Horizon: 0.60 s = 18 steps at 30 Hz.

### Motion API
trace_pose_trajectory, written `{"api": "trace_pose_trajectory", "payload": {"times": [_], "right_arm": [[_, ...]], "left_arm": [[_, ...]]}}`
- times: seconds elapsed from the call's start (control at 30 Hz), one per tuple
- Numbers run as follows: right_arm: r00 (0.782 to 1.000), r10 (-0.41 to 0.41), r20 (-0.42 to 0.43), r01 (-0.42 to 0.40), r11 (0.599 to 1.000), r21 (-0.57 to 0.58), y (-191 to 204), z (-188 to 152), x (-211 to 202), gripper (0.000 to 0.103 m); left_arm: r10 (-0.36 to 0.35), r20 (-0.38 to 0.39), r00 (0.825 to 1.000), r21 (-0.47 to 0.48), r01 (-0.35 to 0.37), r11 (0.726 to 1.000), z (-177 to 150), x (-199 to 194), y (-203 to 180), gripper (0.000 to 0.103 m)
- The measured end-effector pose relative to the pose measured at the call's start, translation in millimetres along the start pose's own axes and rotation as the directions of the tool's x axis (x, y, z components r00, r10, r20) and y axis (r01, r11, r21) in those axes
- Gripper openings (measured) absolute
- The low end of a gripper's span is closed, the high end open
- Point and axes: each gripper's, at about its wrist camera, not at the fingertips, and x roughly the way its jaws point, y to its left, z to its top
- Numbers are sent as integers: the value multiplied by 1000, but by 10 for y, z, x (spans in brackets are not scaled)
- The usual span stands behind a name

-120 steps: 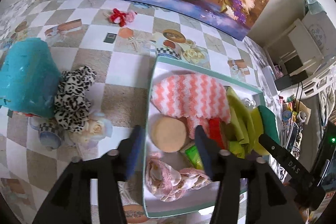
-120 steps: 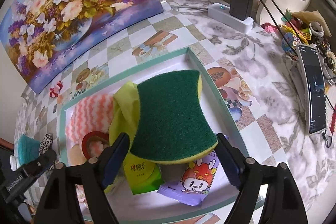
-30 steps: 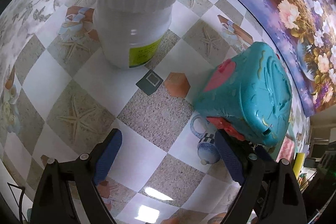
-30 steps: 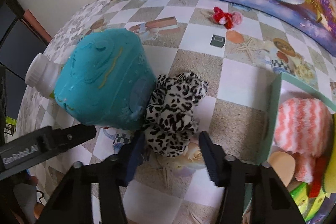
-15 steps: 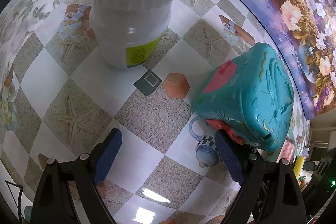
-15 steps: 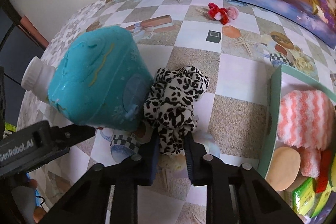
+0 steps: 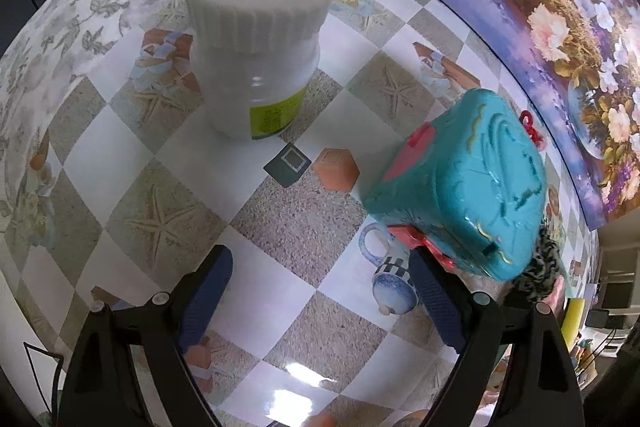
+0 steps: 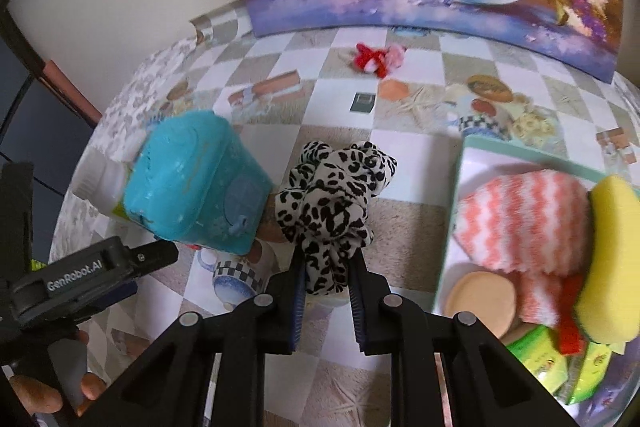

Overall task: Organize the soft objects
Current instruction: 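Lift the scrunchie with the right tool while the left tool grasps the red bow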

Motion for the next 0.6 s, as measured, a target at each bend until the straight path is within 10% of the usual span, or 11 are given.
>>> {"api": "trace_pose_trajectory", "payload": {"times": [0.6], "right_arm": [[993, -54, 108, 45, 995, 87, -391, 103, -727, 21]], "left_arm": [[-4, 99, 995, 45, -1, 999, -125, -460, -83, 90]]}}
